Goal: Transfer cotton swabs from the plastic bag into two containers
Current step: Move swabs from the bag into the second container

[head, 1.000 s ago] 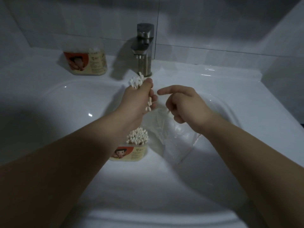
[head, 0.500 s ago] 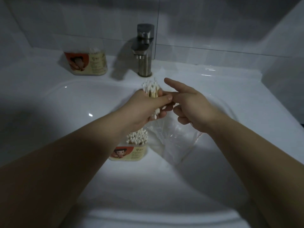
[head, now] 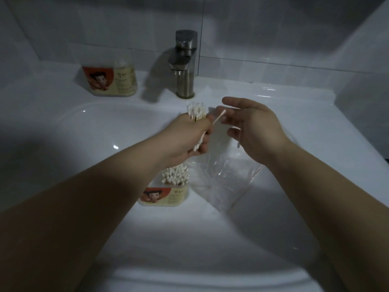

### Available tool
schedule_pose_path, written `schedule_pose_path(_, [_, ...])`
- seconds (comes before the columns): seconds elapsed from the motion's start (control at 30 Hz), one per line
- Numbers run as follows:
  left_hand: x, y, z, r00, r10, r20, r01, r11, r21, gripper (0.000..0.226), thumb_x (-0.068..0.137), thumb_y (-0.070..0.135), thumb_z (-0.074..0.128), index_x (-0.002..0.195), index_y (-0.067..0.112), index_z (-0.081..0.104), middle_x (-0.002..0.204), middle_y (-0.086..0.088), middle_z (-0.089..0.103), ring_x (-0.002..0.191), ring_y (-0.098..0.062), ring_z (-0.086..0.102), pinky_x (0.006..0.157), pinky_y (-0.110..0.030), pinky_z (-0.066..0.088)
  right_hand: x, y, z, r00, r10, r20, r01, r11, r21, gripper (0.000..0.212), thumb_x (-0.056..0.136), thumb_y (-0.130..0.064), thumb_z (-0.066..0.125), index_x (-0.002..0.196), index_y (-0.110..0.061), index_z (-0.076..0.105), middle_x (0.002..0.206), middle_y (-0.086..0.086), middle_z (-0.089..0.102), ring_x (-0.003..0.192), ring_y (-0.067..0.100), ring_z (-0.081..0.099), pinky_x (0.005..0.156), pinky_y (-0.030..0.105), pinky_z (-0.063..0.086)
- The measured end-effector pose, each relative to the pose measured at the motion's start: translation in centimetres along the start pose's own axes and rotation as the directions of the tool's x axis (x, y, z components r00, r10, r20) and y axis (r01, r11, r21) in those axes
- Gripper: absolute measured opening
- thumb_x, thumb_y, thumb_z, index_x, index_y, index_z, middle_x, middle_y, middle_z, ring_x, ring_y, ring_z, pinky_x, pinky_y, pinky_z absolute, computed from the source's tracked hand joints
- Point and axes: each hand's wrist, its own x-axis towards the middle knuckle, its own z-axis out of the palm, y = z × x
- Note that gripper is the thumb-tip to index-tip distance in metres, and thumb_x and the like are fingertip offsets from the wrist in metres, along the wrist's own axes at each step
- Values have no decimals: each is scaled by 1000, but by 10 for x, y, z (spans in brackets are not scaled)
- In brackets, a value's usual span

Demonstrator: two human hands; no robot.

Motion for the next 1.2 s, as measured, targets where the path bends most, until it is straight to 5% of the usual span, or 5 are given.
schedule_pose_path(0.23, [-3,-8,5,999,25,30,-28,994,107,24,103,35,61,102,12,69,85,-1,71,73,-12,69,63,-25,56,-11,-1,8,990,-63,126,59,998,35,51,106,-11,40,143,-45,51,135,-30,53,139,9,45,113,46,36])
schedule_pose_path(0.5, [-4,-10,6,993,39,114,-51,993,104,17,102,17,63,85,14,66,65,2,62,56,-8,57,59,-25,55,-15,3,19,974,-97,206,92,995,34,51,106,-5,38,149,-31,49,147,-20,53,119,-13,53,117,30,37])
schedule_pose_path(0.7, [-3,-13,-1,991,97,96,-117,966,231,23,100,12,60,79,17,65,58,2,60,52,-10,57,51,-24,50,-9,8,9,933,-58,355,213,884,-416,45,108,-33,41,153,-30,42,156,-12,45,142,7,42,121,33,30])
schedule_pose_path(0.83, [-3,-14,-1,987,111,113,-142,937,320,12,97,5,62,86,10,63,56,1,57,54,-15,53,47,-24,43,-11,6,9,916,-260,305,396,703,-590,38,102,-38,49,128,-19,69,131,-4,68,119,2,58,94,2,37])
schedule_pose_path(1.2, [-5,-7,5,980,147,131,-195,816,544,4,95,10,61,97,9,64,65,-3,60,60,-17,56,51,-29,44,-8,12,14,871,-364,330,481,504,-717,33,96,-54,55,102,-24,67,92,-6,67,84,5,60,71,12,42])
